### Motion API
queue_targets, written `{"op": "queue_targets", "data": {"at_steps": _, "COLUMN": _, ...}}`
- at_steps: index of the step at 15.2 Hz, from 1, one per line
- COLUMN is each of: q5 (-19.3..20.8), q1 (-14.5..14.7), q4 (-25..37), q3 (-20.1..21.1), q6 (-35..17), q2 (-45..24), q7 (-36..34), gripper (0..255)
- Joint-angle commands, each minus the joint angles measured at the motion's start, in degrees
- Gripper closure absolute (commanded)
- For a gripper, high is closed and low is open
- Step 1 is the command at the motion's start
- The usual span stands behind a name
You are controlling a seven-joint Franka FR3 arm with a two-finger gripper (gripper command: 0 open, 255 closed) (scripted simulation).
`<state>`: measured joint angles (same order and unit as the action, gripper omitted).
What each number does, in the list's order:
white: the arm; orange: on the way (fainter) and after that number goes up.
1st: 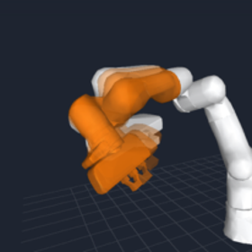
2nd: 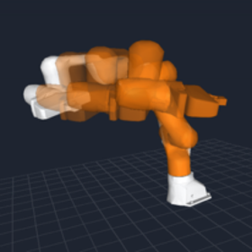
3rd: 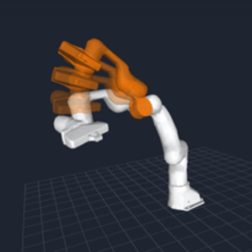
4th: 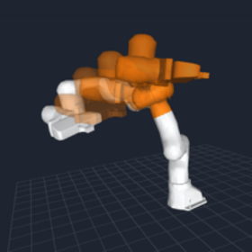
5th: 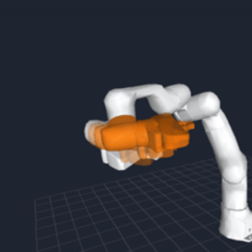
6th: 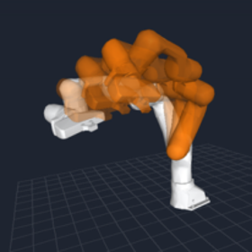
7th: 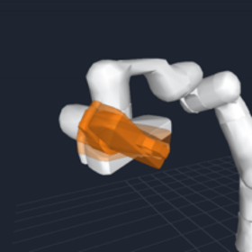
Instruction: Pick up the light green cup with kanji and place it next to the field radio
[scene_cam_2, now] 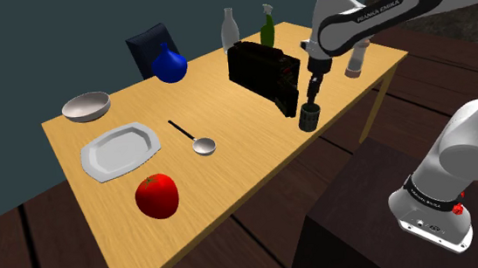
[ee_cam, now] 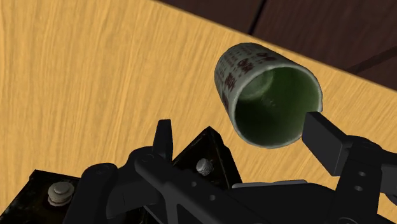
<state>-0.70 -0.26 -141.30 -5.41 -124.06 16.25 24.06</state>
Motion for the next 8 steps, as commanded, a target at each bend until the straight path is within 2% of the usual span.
{"op": "queue_targets", "data": {"at_steps": 1, "q5": 0.18, "q1": -0.09, "q4": 2.23, "q3": 0.03, "q6": 3.85, "q2": 1.56, "q7": -0.12, "gripper": 0}}
{"op": "queue_targets", "data": {"at_steps": 2, "q5": 0.24, "q1": -0.12, "q4": 3.27, "q3": 0.05, "q6": 5.48, "q2": 2.14, "q7": -0.16, "gripper": 0}}
{"op": "queue_targets", "data": {"at_steps": 8, "q5": 0.24, "q1": -0.12, "q4": 3.27, "q3": 0.05, "q6": 5.48, "q2": 2.14, "q7": -0.16, "gripper": 0}}
